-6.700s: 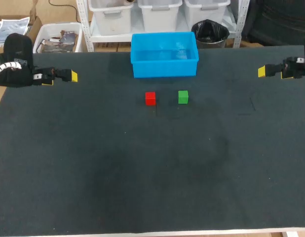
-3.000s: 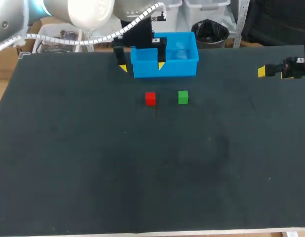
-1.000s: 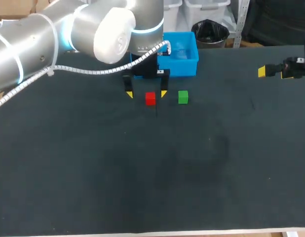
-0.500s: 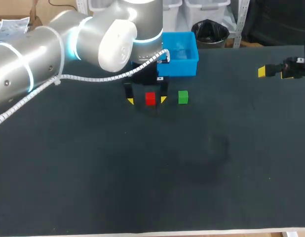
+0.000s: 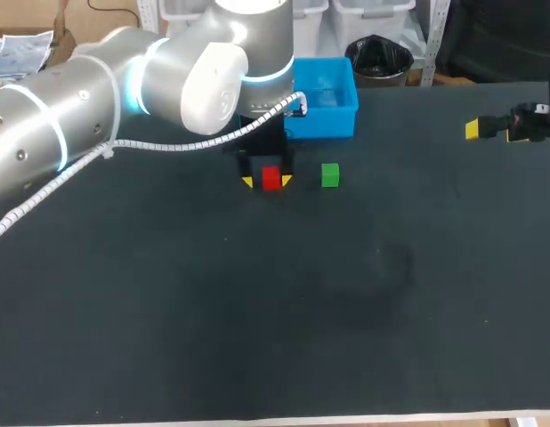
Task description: Use the left arm to pick the red cube and place it into the blue plastic box first, then use the right arm to grasp the green cube and put it into the same blue plastic box after the first action is fully finished.
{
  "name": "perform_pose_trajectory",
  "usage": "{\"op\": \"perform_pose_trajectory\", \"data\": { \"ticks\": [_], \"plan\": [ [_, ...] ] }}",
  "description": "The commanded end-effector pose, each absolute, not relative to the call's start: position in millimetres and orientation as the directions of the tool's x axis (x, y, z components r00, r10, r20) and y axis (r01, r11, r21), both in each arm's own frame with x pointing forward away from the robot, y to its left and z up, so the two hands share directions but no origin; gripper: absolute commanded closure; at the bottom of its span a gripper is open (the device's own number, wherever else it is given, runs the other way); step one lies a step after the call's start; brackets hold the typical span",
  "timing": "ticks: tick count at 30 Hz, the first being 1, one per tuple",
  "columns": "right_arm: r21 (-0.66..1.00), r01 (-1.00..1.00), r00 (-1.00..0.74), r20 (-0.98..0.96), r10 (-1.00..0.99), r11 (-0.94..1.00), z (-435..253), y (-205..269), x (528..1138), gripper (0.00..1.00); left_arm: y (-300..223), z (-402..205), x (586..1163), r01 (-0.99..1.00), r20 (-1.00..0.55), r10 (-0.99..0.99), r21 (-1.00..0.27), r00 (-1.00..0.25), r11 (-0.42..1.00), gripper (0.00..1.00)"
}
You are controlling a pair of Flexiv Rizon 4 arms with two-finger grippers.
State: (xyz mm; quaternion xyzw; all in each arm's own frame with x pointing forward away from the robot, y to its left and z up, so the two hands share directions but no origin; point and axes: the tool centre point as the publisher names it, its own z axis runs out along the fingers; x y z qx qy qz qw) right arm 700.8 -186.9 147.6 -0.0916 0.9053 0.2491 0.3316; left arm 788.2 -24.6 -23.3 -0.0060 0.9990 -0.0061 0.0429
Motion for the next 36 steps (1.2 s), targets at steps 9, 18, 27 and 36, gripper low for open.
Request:
{"op": "perform_pose_trajectory", "data": {
  "ticks": [9,18,27,36],
  "plan": [
    [0.387,-0.327,-0.765,-0.644,0.0,0.862,148.8,-186.2,700.3,0.0,-24.1,6.1,778.5,0.012,-0.071,0.014,0.031,-0.997,0.999,1.0],
    [0.387,-0.327,-0.765,-0.644,0.0,0.862,148.8,-186.2,700.3,0.0,-24.3,82.6,778.8,0.013,-0.102,0.019,0.057,-0.995,0.998,1.0],
    [0.387,-0.327,-0.765,-0.644,0.0,0.862,148.8,-186.2,700.3,0.0,-21.5,147.9,781.1,0.011,-0.226,0.003,-0.036,-0.974,0.999,1.0],
    [0.387,-0.327,-0.765,-0.644,0.0,0.862,148.8,-186.2,700.3,0.0,-22.6,156.0,783.7,0.01,-0.248,-0.002,-0.046,-0.969,0.999,1.0]
  ]
}}
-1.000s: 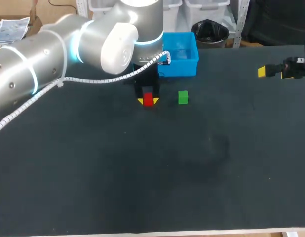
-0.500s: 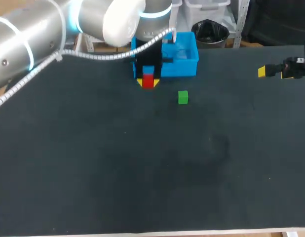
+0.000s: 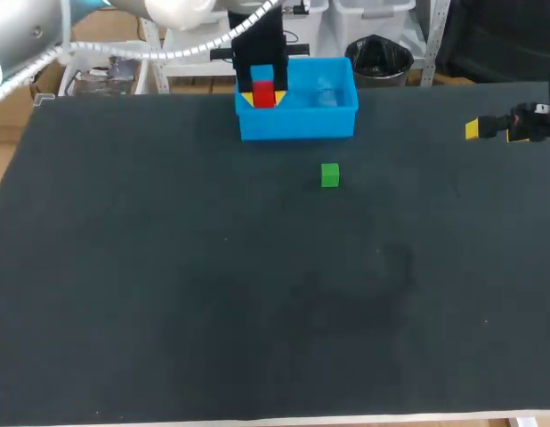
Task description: Use the left arm to pick the red cube and place it into the blue plastic box first, then use the right arm to grasp the green cube and put it into the same blue plastic box after the first action is fully finished.
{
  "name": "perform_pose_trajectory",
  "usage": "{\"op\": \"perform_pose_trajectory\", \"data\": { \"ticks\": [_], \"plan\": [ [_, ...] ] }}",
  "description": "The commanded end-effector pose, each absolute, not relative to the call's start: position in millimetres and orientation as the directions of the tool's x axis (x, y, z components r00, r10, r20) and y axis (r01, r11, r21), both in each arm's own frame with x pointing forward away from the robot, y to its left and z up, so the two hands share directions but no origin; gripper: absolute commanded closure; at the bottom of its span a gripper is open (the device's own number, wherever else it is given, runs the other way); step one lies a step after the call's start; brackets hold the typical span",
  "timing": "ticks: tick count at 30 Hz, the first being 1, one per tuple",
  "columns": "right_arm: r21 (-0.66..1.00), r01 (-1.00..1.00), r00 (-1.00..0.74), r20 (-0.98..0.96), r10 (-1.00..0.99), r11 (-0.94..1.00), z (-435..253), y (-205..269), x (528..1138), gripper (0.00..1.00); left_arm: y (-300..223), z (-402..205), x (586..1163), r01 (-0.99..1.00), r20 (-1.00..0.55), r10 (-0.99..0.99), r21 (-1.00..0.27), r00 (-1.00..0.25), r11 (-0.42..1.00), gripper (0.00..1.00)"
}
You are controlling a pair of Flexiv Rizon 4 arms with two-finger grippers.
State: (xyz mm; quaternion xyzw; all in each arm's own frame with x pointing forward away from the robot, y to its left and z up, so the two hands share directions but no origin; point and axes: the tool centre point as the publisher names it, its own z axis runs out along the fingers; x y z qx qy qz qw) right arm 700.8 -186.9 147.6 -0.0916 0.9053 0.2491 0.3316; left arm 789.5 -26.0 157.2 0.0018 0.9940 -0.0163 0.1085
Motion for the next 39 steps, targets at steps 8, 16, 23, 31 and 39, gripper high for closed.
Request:
{"op": "perform_pose_trajectory", "data": {
  "ticks": [8,16,23,31,39],
  "plan": [
    [0.387,-0.327,-0.765,-0.644,0.0,0.862,148.8,-186.2,700.3,0.0,-20.3,153.0,792.7,0.018,-0.274,-0.001,-0.068,-0.962,0.998,1.0],
    [0.387,-0.327,-0.765,-0.644,0.0,0.862,148.8,-186.2,700.3,0.0,-8.9,147.9,823.2,0.028,-0.35,-0.036,-0.176,-0.936,0.984,1.0],
    [0.387,-0.327,-0.765,-0.644,0.0,0.862,148.8,-186.2,700.3,0.0,-3.7,154.0,852.2,0.046,-0.392,-0.073,-0.286,-0.917,0.957,1.0],
    [0.387,-0.327,-0.765,-0.644,0.0,0.862,148.8,-186.2,700.3,0.0,-10.0,162.1,877.8,0.065,-0.413,-0.106,-0.379,-0.905,0.923,1.0],
    [0.387,-0.327,-0.765,-0.644,0.0,0.862,148.8,-186.2,700.3,0.0,-27.2,170.4,897.5,0.096,-0.438,-0.107,-0.417,-0.893,0.904,1.0]
  ]
}}
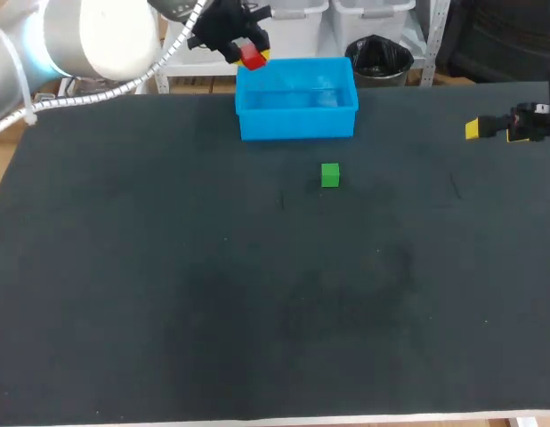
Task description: Use the left arm to pick the red cube and place it into the blue plastic box first, then use the right arm to grasp the green cube and put it into the same blue plastic box after the first action is fully finished.
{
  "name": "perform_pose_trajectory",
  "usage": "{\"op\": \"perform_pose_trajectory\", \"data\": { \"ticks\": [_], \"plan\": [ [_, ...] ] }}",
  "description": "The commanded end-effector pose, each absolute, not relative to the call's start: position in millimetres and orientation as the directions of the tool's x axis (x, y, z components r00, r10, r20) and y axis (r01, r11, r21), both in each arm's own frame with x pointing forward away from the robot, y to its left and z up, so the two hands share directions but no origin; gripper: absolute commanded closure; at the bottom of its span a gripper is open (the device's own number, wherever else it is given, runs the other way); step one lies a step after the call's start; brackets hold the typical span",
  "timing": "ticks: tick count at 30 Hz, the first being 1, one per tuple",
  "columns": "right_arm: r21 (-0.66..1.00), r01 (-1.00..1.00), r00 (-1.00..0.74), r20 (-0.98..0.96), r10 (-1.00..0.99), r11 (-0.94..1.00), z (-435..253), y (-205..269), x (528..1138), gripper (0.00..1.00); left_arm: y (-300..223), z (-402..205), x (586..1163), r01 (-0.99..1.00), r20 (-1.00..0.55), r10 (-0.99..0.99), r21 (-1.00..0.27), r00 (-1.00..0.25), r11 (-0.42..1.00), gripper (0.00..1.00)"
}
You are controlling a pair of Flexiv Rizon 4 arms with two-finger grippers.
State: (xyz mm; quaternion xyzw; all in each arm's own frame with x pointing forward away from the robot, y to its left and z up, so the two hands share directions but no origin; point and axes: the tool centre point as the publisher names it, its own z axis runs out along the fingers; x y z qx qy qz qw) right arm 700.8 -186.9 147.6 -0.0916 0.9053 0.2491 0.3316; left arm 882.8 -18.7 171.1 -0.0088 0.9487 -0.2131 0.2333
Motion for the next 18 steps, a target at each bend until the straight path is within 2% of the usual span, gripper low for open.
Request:
{"op": "perform_pose_trajectory", "data": {
  "ticks": [1,18],
  "plan": [
    [0.387,-0.327,-0.765,-0.644,0.0,0.862,148.8,-186.2,700.3,0.0,-29.1,171.1,899.6,0.097,-0.439,-0.106,-0.416,-0.892,0.904,1.0],
    [0.387,-0.327,-0.765,-0.644,0.0,0.862,148.8,-186.2,700.3,0.0,-39.4,156.9,951.0,0.118,-0.433,-0.129,-0.499,-0.892,0.858,1.0]
  ]
}}
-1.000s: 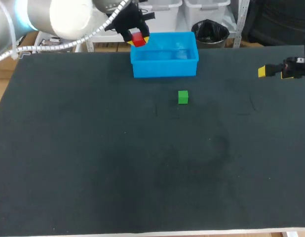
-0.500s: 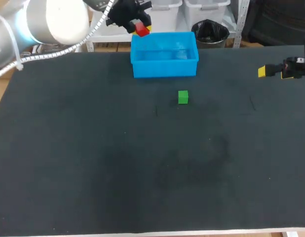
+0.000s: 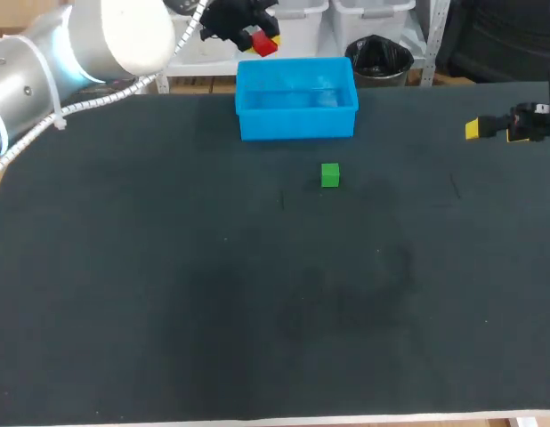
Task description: Use the left arm to pick the red cube and place it into the blue plastic box first, then use the right arm to grasp the green cube and put it into the same blue plastic box after the first action is fully finished.
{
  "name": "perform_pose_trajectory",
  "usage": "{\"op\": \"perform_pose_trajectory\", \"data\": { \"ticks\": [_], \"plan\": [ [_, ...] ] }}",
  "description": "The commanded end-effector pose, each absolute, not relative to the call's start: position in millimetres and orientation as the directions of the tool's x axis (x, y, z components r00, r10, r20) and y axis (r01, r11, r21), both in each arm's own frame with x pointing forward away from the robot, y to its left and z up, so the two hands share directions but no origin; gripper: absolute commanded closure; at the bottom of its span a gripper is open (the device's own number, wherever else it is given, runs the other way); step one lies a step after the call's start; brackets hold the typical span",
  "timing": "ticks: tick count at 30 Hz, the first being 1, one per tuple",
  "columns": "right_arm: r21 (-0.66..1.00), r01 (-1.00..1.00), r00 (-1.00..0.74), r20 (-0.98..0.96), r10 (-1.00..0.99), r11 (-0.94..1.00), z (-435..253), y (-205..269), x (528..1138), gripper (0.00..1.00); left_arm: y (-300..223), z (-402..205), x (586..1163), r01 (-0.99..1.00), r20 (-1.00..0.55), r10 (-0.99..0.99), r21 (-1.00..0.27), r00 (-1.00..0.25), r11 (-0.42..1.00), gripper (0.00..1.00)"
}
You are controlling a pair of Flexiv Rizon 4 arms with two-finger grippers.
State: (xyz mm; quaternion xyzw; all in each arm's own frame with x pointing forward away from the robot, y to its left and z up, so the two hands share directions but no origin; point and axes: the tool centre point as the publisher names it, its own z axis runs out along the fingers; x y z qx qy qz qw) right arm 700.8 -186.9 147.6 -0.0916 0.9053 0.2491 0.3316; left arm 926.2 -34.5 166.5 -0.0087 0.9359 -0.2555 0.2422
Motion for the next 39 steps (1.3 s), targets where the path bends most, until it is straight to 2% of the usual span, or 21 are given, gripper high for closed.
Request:
{"op": "perform_pose_trajectory", "data": {
  "ticks": [1,18,31,32,33,39],
  "plan": [
    [0.387,-0.327,-0.765,-0.644,0.0,0.862,148.8,-186.2,700.3,0.0,-40.3,154.4,954.6,0.116,-0.432,-0.13,-0.497,-0.892,0.86,1.0],
    [0.387,-0.327,-0.765,-0.644,0.0,0.862,148.8,-186.2,700.3,0.0,-38.8,109.6,989.4,0.066,-0.359,-0.143,-0.51,-0.923,0.858,1.0],
    [0.387,-0.327,-0.765,-0.644,0.0,0.862,148.8,-186.2,700.3,0.0,-39.0,99.3,990.0,0.053,-0.339,-0.135,-0.491,-0.931,0.869,0.99],
    [0.387,-0.327,-0.765,-0.644,0.0,0.862,148.8,-186.2,700.3,0.0,-39.0,99.3,989.8,0.048,-0.336,-0.137,-0.488,-0.932,0.872,0.45],
    [0.387,-0.327,-0.765,-0.644,0.0,0.862,148.8,-186.2,700.3,0.0,-39.0,99.3,989.7,0.046,-0.335,-0.138,-0.488,-0.932,0.872,0.0],
    [0.387,-0.327,-0.765,-0.644,0.0,0.862,148.8,-186.2,700.3,0.0,-38.8,99.6,988.6,0.042,-0.335,-0.141,-0.483,-0.931,0.875,0.0]
  ]
}}
